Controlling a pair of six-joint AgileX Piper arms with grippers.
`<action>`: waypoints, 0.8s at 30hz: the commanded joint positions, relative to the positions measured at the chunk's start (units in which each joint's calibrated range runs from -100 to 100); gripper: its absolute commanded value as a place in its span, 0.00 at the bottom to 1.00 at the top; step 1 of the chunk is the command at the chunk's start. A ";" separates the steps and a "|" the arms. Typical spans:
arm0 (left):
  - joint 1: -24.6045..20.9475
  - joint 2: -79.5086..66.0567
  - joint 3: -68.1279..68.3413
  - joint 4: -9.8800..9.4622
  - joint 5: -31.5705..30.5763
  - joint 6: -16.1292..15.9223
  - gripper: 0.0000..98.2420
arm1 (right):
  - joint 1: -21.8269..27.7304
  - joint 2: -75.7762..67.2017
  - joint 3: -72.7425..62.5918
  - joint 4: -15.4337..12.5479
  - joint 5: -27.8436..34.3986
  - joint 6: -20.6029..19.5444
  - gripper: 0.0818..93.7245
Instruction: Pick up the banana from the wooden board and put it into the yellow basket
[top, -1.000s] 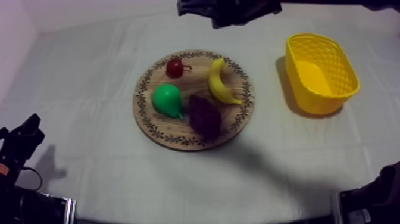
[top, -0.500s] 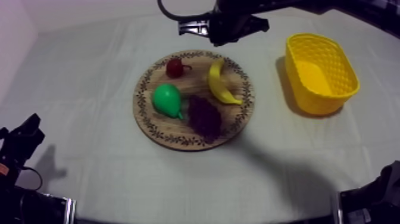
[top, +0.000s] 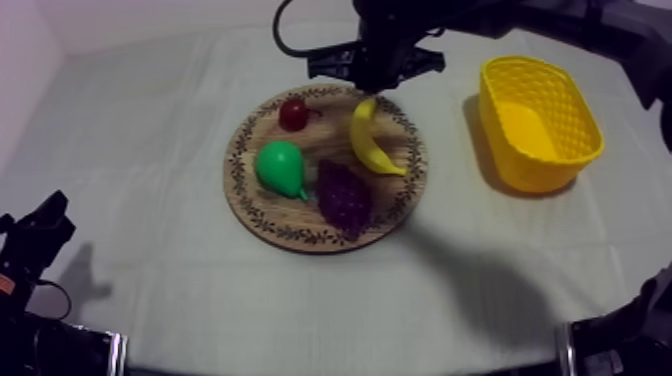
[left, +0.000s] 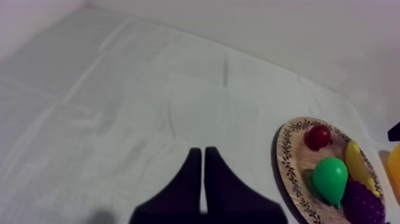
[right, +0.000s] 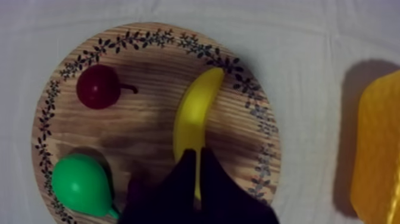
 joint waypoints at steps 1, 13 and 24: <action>-0.01 -0.03 0.03 -0.01 -0.02 -0.01 0.00 | 0.01 0.22 0.17 -0.10 -0.32 0.05 0.00; -0.01 -0.03 0.03 -0.01 -0.02 -0.01 0.00 | 1.10 1.27 -2.46 -2.68 2.01 1.56 0.60; -0.01 -0.03 0.03 -0.01 -0.02 -0.01 0.00 | 0.11 1.55 -0.28 -1.62 2.49 1.01 0.89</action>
